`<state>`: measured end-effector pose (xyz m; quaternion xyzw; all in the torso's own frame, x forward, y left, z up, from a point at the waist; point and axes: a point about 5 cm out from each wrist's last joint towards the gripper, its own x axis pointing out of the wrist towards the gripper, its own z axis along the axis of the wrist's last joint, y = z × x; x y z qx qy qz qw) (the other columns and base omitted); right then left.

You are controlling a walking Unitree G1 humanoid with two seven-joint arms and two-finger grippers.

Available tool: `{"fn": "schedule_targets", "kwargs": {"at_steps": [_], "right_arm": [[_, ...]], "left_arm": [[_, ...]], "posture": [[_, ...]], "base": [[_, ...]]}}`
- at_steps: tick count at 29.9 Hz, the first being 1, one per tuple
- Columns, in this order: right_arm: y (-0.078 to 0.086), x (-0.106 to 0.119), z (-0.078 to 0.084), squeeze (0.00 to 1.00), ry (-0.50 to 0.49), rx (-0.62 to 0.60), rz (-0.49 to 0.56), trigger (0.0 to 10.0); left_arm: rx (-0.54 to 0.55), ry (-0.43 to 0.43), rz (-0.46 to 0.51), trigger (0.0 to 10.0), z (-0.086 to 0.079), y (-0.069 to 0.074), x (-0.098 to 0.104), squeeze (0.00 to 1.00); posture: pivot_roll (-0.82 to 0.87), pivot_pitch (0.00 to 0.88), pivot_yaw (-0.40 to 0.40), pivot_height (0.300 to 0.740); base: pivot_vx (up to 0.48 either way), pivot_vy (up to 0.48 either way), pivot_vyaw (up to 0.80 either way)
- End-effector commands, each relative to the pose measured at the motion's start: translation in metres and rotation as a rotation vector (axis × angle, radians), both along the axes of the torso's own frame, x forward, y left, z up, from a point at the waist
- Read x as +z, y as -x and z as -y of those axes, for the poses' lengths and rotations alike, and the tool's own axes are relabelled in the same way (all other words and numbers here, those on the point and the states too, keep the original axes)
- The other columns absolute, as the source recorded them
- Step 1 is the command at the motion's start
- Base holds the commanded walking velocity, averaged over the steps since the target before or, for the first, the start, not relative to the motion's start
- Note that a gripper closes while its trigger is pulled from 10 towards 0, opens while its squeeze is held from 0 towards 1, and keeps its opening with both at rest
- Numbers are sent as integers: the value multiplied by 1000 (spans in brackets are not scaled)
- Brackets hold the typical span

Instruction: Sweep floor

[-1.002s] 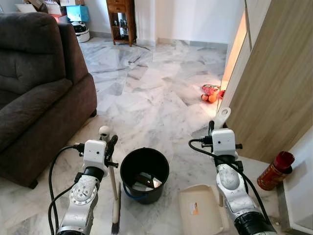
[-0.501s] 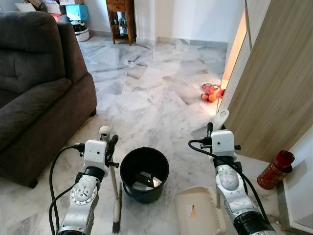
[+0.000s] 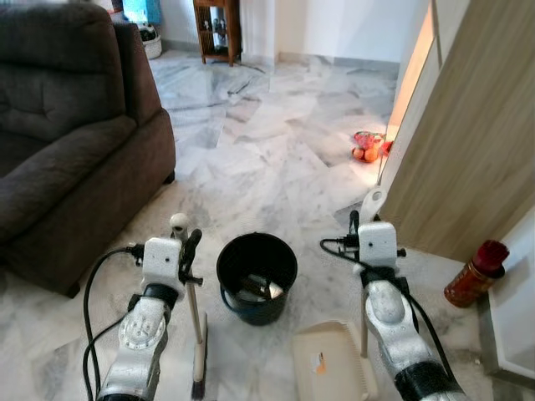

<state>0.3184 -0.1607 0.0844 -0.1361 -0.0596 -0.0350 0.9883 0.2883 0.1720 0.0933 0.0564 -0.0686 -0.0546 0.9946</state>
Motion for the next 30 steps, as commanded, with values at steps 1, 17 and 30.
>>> {"fn": "schedule_targets", "kwargs": {"at_steps": [1, 17, 30], "right_arm": [[-2, 6, -2, 0, -18, 10, 34, 10000], [-5, 7, -5, 0, -30, 34, 29, 10000], [-4, 5, -8, 0, -34, 48, 25, 10000]], "left_arm": [[-1, -7, 36, 10000, -2, -2, 8, 0], [0, -7, 40, 10000, -3, -4, 10, 0], [1, -12, 36, 10000, -2, -4, 8, 0]], "posture": [[55, 31, 47, 740], [52, 22, 50, 740], [50, 5, 48, 740]], "base": [[-262, 0, 0], [-264, 0, 0], [-81, 0, 0]]}}
